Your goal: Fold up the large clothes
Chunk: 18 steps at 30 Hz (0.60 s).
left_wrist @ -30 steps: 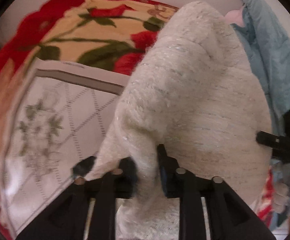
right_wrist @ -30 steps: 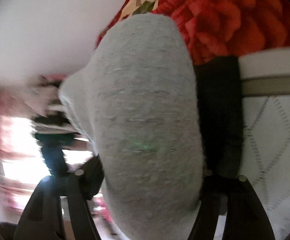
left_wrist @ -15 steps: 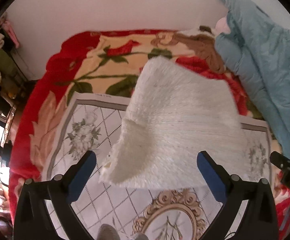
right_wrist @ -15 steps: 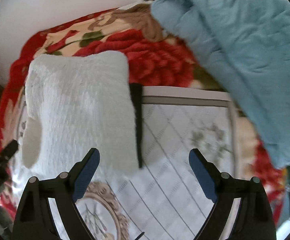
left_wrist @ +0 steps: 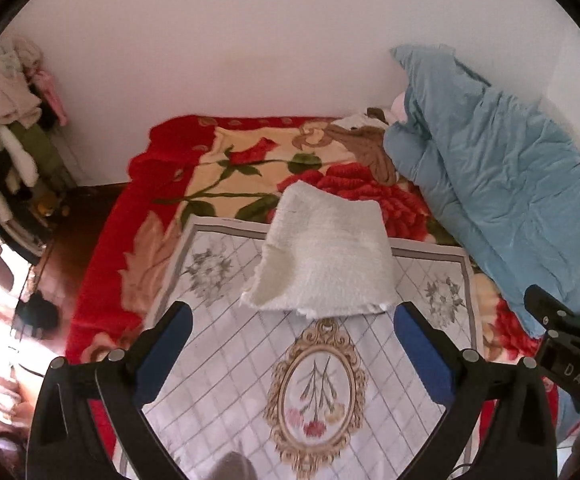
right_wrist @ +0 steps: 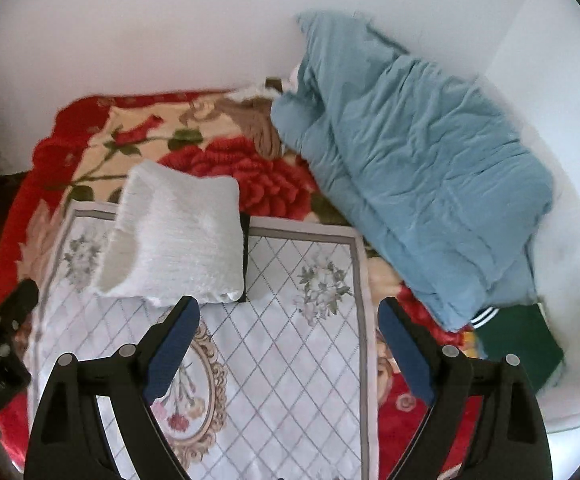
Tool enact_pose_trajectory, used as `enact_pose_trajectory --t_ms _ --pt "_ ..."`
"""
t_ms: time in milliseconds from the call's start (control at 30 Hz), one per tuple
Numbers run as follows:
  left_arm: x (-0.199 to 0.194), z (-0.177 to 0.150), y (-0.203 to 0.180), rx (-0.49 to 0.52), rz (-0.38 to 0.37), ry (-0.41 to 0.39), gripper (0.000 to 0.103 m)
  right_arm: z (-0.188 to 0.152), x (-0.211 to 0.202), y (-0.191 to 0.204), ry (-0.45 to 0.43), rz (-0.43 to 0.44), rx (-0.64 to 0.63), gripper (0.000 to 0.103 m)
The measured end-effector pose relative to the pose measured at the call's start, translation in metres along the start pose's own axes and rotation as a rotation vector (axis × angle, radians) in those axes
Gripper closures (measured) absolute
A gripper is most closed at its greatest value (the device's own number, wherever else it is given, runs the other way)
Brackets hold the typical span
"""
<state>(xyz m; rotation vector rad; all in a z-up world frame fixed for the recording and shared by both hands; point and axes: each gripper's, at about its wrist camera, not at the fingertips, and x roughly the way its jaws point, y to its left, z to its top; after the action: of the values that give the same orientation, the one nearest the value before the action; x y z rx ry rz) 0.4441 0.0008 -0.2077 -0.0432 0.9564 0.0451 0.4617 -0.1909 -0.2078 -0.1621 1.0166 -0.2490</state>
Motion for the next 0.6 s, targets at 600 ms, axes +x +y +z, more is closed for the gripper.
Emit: enact_pose_trajectory --t_ms 600 --pt "-0.178 -0.033 0.007 0.009 0.024 -0.128 0.000 -0.069 -0.241 -0.049 -0.181 0.044 0.030 0.011"
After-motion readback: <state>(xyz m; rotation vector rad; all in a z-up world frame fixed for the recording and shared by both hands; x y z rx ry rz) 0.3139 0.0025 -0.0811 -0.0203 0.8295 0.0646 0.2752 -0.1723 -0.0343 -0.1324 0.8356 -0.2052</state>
